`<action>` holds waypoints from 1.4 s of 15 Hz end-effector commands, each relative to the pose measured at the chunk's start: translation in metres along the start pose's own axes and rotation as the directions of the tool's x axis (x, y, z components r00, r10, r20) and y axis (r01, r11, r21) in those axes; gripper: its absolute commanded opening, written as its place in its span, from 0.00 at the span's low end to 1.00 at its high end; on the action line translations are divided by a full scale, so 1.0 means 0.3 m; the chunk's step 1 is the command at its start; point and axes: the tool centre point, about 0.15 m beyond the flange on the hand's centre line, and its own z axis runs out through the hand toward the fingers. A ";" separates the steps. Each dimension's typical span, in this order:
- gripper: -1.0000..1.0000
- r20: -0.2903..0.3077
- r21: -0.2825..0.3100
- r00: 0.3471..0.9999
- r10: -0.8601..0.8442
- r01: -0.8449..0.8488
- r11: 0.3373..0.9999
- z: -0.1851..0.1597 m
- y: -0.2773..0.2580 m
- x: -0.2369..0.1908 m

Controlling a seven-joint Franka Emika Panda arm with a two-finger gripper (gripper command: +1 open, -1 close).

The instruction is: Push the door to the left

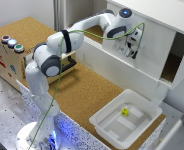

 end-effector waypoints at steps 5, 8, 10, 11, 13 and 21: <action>0.00 -0.053 -0.194 0.998 -0.017 0.007 0.981 0.019 -0.319 0.072; 0.00 -0.055 -0.179 0.998 -0.043 0.032 0.983 0.013 -0.393 0.073; 0.00 -0.059 -0.178 0.996 -0.065 0.054 0.983 0.011 -0.437 0.070; 0.00 -0.064 -0.187 0.995 -0.074 0.061 0.980 0.010 -0.459 0.068; 0.00 -0.067 -0.206 0.994 -0.092 0.076 0.976 0.011 -0.514 0.069; 0.00 -0.054 -0.177 0.995 -0.086 0.075 0.981 0.048 -0.697 0.129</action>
